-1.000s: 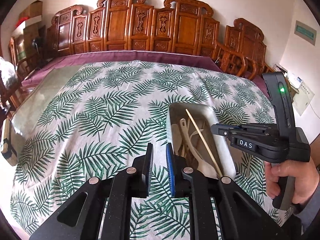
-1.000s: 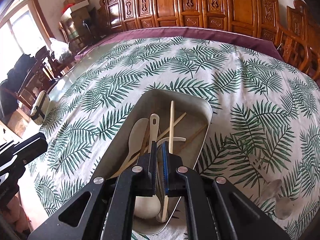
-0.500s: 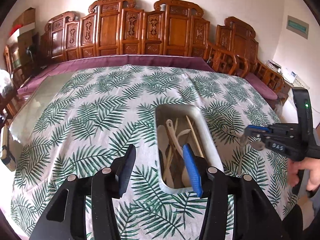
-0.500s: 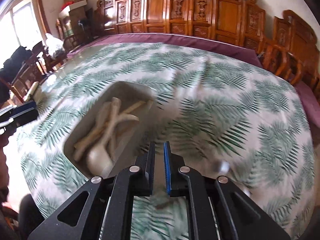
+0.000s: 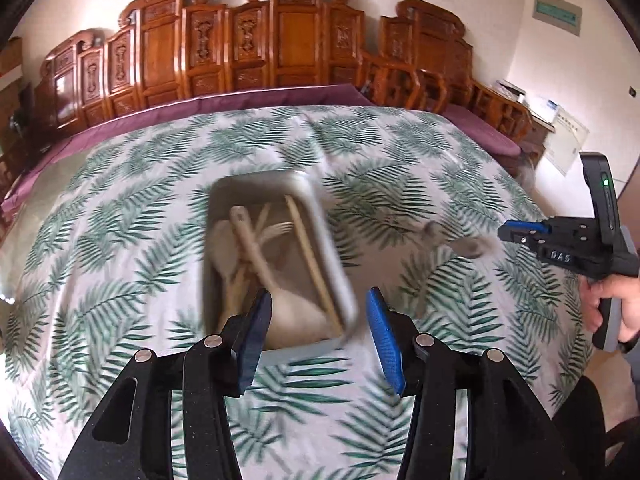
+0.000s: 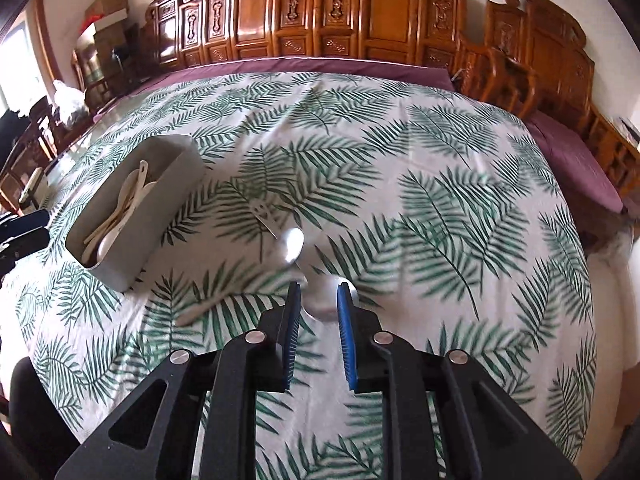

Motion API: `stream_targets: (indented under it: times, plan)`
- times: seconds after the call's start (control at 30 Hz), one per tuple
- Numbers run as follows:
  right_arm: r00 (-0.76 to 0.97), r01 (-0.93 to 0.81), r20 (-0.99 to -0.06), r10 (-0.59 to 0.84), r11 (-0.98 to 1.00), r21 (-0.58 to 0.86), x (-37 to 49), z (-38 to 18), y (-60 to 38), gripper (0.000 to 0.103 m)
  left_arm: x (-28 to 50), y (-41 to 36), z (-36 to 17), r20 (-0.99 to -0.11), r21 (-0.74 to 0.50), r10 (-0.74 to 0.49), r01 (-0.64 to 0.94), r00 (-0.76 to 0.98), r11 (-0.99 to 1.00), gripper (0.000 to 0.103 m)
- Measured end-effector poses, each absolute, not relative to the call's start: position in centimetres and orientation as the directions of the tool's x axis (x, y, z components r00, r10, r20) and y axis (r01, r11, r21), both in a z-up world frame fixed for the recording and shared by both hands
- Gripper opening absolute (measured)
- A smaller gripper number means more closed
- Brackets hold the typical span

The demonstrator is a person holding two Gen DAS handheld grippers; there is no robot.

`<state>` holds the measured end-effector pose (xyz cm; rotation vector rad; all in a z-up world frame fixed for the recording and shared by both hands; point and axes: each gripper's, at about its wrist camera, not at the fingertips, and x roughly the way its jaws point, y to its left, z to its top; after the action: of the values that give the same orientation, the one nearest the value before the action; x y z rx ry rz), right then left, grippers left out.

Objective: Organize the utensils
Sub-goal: 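Grasp a metal spoon by its handle with the left tool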

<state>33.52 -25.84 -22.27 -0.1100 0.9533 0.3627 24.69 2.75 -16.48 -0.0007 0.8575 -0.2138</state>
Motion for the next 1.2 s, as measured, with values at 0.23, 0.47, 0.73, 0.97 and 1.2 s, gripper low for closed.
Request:
stream_targets:
  times: [0.23,0.47,0.73,0.97,1.2]
  plan:
    - [0.527,-0.340,-0.802,0.280,0.935,0.102,32.5,-22.6,-27.7,0.021,25.3,-2.1,-17.0,-0.759,-0.097,-0.233,0.248,0.608,0.964,0.047]
    - [0.523,-0.336,-0.800,0.294,0.934,0.123,32.2,-23.2,-29.0,0.021,26.7,-6.1,-19.4,-0.797,-0.087,-0.240,0.288,0.554,0.954,0.047]
    - [0.510,-0.350,-0.803,0.308,0.927,0.133,31.9,-24.2,-29.5,0.021,29.5,-9.1,-22.6,-0.850,-0.083,-0.230,0.311,0.473,0.947,0.036]
    - [0.508,-0.354,-0.805,0.308,0.926,0.131,31.7,-25.3,-29.9,0.021,31.9,-10.6,-25.0,-0.883,-0.082,-0.216,0.318,0.416,0.945,0.026]
    - [0.511,-0.340,-0.803,0.307,0.930,0.140,32.1,-25.5,-30.9,0.021,33.8,-11.8,-26.1,-0.899,-0.072,-0.201,0.322,0.390,0.944,0.017]
